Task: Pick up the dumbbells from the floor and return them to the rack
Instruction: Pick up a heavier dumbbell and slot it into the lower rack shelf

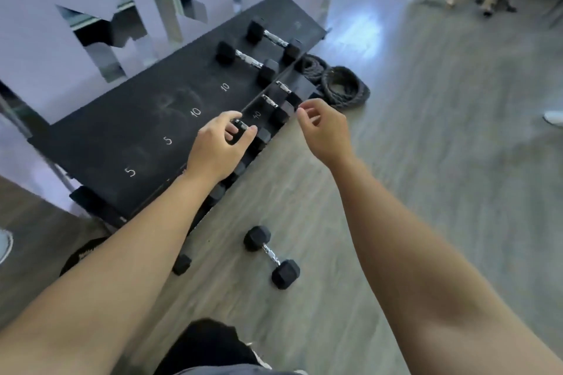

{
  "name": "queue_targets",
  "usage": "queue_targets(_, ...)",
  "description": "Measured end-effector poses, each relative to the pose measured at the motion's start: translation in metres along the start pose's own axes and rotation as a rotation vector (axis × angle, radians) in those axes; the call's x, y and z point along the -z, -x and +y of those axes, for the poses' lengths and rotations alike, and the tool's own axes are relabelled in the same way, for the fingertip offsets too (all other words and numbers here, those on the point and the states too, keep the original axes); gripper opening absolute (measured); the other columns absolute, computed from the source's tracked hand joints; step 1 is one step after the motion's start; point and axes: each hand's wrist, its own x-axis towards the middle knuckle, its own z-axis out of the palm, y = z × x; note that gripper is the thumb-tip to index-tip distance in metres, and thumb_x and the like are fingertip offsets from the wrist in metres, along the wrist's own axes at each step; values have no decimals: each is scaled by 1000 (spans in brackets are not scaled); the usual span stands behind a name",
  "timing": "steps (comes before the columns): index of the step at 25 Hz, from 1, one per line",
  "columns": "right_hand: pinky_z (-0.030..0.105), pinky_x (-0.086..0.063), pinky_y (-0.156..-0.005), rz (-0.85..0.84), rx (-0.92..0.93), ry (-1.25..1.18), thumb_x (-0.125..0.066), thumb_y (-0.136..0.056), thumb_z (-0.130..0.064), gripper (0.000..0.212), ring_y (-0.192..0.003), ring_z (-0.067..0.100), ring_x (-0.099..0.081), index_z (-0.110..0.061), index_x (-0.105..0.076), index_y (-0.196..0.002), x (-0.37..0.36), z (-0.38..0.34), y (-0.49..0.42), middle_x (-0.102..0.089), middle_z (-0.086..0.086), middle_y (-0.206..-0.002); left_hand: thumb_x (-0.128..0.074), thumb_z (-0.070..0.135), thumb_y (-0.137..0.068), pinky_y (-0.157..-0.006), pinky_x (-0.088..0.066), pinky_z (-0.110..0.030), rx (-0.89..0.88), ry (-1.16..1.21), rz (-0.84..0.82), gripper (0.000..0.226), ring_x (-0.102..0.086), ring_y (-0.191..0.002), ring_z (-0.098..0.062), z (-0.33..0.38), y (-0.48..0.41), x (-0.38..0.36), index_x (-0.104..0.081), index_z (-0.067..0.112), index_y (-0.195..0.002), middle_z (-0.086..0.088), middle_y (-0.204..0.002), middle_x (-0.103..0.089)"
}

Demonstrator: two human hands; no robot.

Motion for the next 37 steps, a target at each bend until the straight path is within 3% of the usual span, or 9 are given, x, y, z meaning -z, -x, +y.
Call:
queue_targets(3, 23, -45, -67, 42, -102, 41, -57, -94, -37, 17, -72, 2, -59, -27, -68, -101, 12, 24, 23, -63, -14, -83, -58, 60, -84, -79, -53, -35, -34, 3, -123, 49, -62, -87, -12, 3, 0, -23, -62, 28, -121, 7, -94, -63)
queue_targets(6, 28, -50, -72, 82, -220, 53, -57, -96, -37, 22, -75, 9, -63, -22, -68, -108, 1, 44, 37, -65, -8, -89, -59, 58, -85, -80, -53, -35, -40, 6, -220, 49, -62, -88, -16, -18, -10, -39, -63, 26, -122, 2, -97, -64)
queue_targets(12, 35, -53, -81, 153, -535, 106, -57, -96, -35, 24, -87, 17, -64, -20, -68, -112, -86, 86, 65, -65, -4, -94, -61, 53, -90, -82, -54, -40, -58, -19, -526, 49, -61, -89, -19, -102, -39, -82, -60, 19, -125, -4, -101, -64)
queue_targets(19, 42, -53, -89, 171, -780, 38, -56, -96, -34, 25, -93, 20, -65, -19, -68, -111, -174, 163, 102, -68, 0, -98, -61, 50, -91, -91, -50, -41, 38, -153, -753, 48, -58, -101, -23, -190, -30, -134, -59, 19, -128, -5, -109, -60)
queue_targets(24, 40, -52, -92, 164, -839, -21, -54, -97, -31, 26, -100, 19, -63, -17, -67, -114, -247, 252, 126, -68, 5, -107, -58, 53, -92, -90, -49, -39, 108, -238, -736, 50, -55, -102, -20, -278, -2, -203, -56, 21, -130, -3, -111, -57)
queue_targets(28, 35, -48, -93, 194, -853, -12, -54, -98, -28, 26, -108, 18, -61, -16, -67, -117, -343, 370, 156, -68, 3, -116, -64, 49, -90, -90, -43, -32, 124, -232, -749, 49, -55, -106, -24, -395, 40, -318, -58, 19, -128, -7, -114, -57)
queue_targets(32, 39, -45, -102, 273, -891, 11, -54, -98, -28, 28, -114, 17, -60, -16, -68, -119, -434, 479, 209, -69, 0, -122, -66, 49, -87, -98, -42, -37, 83, -254, -796, 53, -52, -116, -29, -515, 79, -422, -57, 18, -129, -11, -120, -54)
queue_targets(37, 39, -37, -109, 375, -979, 200, -53, -99, -31, 34, -120, 22, -59, -14, -65, -125, -492, 579, 269, -67, 2, -130, -66, 49, -85, -101, -38, -38, 78, -251, -693, 53, -43, -122, -31, -615, 97, -509, -59, 18, -127, -11, -126, -50)
